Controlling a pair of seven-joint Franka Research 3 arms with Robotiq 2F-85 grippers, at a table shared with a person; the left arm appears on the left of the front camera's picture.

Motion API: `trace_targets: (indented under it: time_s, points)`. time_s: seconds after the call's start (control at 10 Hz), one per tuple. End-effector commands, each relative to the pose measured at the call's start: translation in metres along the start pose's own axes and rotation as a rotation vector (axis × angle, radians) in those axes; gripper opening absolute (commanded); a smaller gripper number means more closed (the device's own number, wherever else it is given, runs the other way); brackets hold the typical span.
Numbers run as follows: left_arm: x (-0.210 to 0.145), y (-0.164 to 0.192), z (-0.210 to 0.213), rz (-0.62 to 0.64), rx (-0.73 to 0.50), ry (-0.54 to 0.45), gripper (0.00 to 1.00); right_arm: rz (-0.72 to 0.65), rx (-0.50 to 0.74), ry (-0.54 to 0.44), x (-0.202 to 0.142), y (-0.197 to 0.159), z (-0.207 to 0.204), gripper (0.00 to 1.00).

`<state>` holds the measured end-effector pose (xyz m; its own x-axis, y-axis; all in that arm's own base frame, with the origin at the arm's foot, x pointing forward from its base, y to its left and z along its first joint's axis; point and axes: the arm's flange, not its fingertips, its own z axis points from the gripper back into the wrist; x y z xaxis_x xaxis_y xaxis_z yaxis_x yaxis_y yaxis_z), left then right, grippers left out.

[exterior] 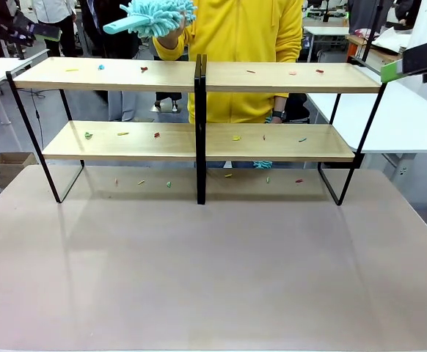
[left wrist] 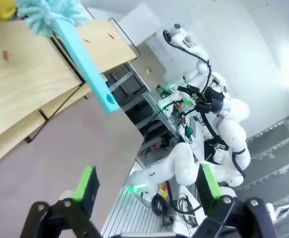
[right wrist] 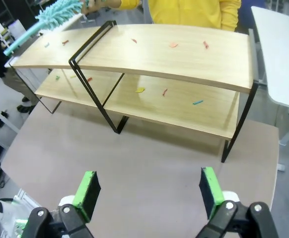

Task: Clean the shelves.
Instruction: Pick up the Duster when the human hands it over.

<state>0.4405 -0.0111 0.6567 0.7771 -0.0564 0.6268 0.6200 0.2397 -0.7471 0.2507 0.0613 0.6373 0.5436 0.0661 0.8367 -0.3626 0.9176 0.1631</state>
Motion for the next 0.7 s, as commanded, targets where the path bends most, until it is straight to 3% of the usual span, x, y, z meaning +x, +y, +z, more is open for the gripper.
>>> trace_targets:
  time_s: [0.0, 0.1, 0.2, 0.3, 0.4, 0.6]
  points:
    - [-0.029, -0.022, 0.009, -0.112, 0.136, -0.018, 1.00, -0.003, 0.001, -0.005, 0.001, -0.001, 0.001, 1.00]
    - [0.000, 0.000, 0.000, 0.000, 0.000, 0.000, 1.00, -0.003, 0.001, -0.005, 0.001, -0.001, 0.001, 1.00]
    - [0.011, 0.009, -0.013, 0.051, -0.040, 0.088, 1.00, -0.003, 0.001, -0.005, 0.001, -0.001, 0.001, 1.00]
    - [0.029, 0.019, -0.024, 0.139, -0.100, 0.101, 1.00, -0.003, 0.001, -0.005, 0.001, -0.001, 0.001, 1.00]
    - [0.049, 0.033, -0.036, 0.238, -0.133, 0.090, 1.00, -0.003, 0.001, -0.005, 0.001, -0.001, 0.001, 1.00]
    - [0.077, 0.058, -0.059, 0.322, -0.102, 0.049, 1.00, -0.003, 0.001, -0.005, 0.001, -0.001, 0.001, 1.00]
